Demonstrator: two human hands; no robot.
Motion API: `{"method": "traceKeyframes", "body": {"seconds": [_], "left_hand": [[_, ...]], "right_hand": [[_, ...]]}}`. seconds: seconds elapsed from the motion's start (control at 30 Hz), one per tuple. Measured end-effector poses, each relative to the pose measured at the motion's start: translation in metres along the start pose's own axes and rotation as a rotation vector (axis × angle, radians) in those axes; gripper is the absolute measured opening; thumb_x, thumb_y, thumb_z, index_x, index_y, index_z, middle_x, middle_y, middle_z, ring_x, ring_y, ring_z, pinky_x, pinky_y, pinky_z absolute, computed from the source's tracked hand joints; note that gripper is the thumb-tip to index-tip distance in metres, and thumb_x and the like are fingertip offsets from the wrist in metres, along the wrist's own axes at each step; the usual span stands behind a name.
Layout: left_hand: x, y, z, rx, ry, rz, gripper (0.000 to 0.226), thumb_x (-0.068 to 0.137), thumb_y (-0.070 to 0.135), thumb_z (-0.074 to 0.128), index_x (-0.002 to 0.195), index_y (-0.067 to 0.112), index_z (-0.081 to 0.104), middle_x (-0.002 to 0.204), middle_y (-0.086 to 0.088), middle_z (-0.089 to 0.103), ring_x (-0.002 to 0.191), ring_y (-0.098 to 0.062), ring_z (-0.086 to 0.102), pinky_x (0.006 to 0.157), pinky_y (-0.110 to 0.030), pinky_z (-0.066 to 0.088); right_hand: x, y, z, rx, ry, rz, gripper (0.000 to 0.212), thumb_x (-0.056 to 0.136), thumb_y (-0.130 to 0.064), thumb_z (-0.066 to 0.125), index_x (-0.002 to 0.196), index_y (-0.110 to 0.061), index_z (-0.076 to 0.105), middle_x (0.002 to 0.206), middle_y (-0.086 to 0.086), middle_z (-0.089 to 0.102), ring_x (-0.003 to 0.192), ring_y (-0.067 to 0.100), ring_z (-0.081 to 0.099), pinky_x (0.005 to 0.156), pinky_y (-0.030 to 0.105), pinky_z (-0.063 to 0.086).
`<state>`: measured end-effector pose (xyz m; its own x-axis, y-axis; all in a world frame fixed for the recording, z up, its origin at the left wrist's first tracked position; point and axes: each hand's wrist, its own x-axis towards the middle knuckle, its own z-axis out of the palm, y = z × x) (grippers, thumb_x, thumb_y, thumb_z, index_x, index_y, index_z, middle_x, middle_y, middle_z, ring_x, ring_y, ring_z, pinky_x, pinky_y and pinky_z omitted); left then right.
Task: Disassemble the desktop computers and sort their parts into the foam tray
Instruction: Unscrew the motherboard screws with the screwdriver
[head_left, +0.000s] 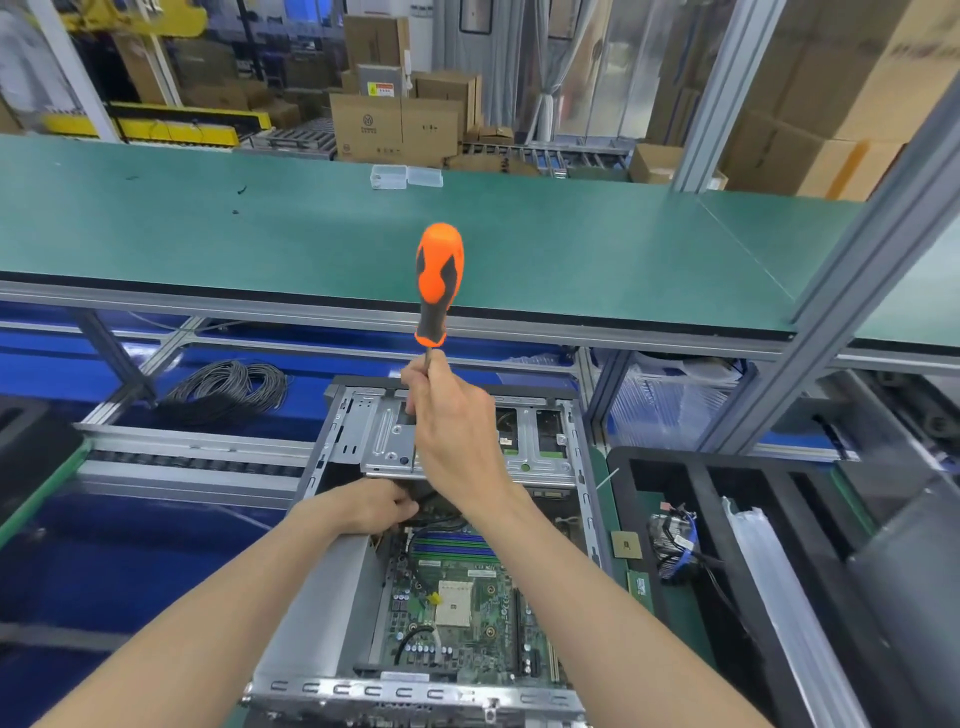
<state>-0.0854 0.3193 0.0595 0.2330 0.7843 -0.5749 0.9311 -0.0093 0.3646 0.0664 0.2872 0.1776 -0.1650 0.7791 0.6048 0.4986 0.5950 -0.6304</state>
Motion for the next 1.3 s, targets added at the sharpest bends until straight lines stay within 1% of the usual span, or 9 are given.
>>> {"method": "traceKeyframes", "body": {"seconds": [0.2, 0.3, 0.43, 0.57, 0.67, 0.83, 1.03, 1.13, 1.3], "left_hand": [[-0.014, 0.010, 0.000, -0.003, 0.051, 0.140, 0.038, 0.102, 0.048, 0.047, 0.133, 0.028, 0.058, 0.116, 0.000, 0.069, 0.086, -0.003, 0.057, 0.075, -0.020, 0.042], [-0.023, 0.015, 0.007, -0.143, 0.130, 0.206, 0.027, 0.101, 0.043, 0.047, 0.112, 0.032, 0.070, 0.106, 0.013, 0.072, 0.101, -0.005, 0.065, 0.091, -0.026, 0.048], [-0.032, 0.020, 0.012, -0.256, 0.169, 0.209, 0.032, 0.101, 0.025, 0.045, 0.089, 0.023, 0.074, 0.085, 0.012, 0.077, 0.087, -0.004, 0.070, 0.094, -0.038, 0.054], [-0.036, 0.022, 0.007, -0.049, 0.250, 0.099, 0.038, 0.097, 0.039, 0.041, 0.083, 0.019, 0.071, 0.079, 0.005, 0.074, 0.074, -0.010, 0.069, 0.084, -0.039, 0.057], [-0.040, 0.022, 0.012, 0.178, 0.349, 0.022, 0.045, 0.097, 0.054, 0.039, 0.086, 0.018, 0.064, 0.081, 0.003, 0.063, 0.071, -0.021, 0.059, 0.071, -0.036, 0.052], [-0.042, 0.021, 0.014, 0.170, 0.403, 0.167, 0.042, 0.100, 0.044, 0.049, 0.063, 0.024, 0.044, 0.066, 0.008, 0.052, 0.065, -0.017, 0.048, 0.054, -0.035, 0.033], [-0.050, 0.010, 0.004, 0.056, 0.352, 0.273, 0.018, 0.092, 0.032, 0.068, 0.076, 0.038, 0.074, 0.057, 0.025, 0.058, 0.058, 0.002, 0.048, 0.057, -0.017, 0.032], [-0.053, 0.002, 0.004, 0.042, 0.433, 0.282, 0.018, 0.091, 0.021, 0.068, 0.102, 0.028, 0.080, 0.088, 0.015, 0.075, 0.065, 0.009, 0.052, 0.068, -0.005, 0.033], [-0.055, 0.002, 0.008, -0.077, 0.456, 0.287, 0.016, 0.088, 0.017, 0.072, 0.093, 0.030, 0.081, 0.069, 0.019, 0.070, 0.062, 0.002, 0.055, 0.068, -0.016, 0.039]], "right_hand": [[-0.015, -0.007, -0.008, 0.008, 0.074, -0.048, 0.030, 0.108, -0.021, 0.034, 0.103, -0.001, 0.055, 0.075, 0.005, 0.060, 0.063, 0.022, 0.055, 0.054, 0.043, 0.045], [-0.015, -0.012, -0.008, -0.039, 0.068, -0.056, 0.039, 0.106, -0.032, 0.028, 0.104, -0.003, 0.055, 0.072, 0.005, 0.059, 0.059, 0.025, 0.052, 0.051, 0.043, 0.044], [-0.025, -0.005, -0.005, -0.064, -0.033, -0.029, 0.035, 0.108, -0.028, 0.030, 0.106, -0.003, 0.054, 0.077, 0.008, 0.063, 0.064, 0.028, 0.055, 0.055, 0.043, 0.043], [-0.040, 0.001, -0.003, -0.021, -0.057, 0.018, 0.028, 0.108, -0.021, 0.035, 0.108, -0.002, 0.055, 0.084, 0.001, 0.064, 0.067, 0.017, 0.054, 0.059, 0.030, 0.034], [-0.040, -0.001, -0.002, -0.044, -0.044, 0.018, 0.033, 0.108, -0.030, 0.028, 0.105, -0.007, 0.052, 0.076, -0.005, 0.059, 0.060, 0.020, 0.051, 0.055, 0.038, 0.039], [-0.038, 0.000, 0.000, -0.054, -0.111, 0.049, 0.028, 0.106, -0.035, 0.030, 0.102, -0.014, 0.048, 0.070, 0.003, 0.061, 0.061, 0.027, 0.054, 0.061, 0.043, 0.040], [-0.054, 0.025, 0.009, -0.151, -0.361, 0.176, 0.023, 0.107, -0.022, 0.037, 0.105, -0.007, 0.053, 0.081, 0.012, 0.069, 0.072, 0.036, 0.062, 0.069, 0.051, 0.049], [-0.063, 0.027, 0.011, -0.094, -0.398, 0.223, 0.025, 0.107, -0.018, 0.041, 0.104, -0.001, 0.059, 0.088, 0.013, 0.071, 0.077, 0.036, 0.066, 0.075, 0.051, 0.052], [-0.063, 0.027, 0.016, -0.024, -0.380, 0.259, 0.028, 0.106, -0.017, 0.041, 0.105, 0.003, 0.062, 0.089, 0.021, 0.070, 0.081, 0.041, 0.066, 0.077, 0.055, 0.053]]}}
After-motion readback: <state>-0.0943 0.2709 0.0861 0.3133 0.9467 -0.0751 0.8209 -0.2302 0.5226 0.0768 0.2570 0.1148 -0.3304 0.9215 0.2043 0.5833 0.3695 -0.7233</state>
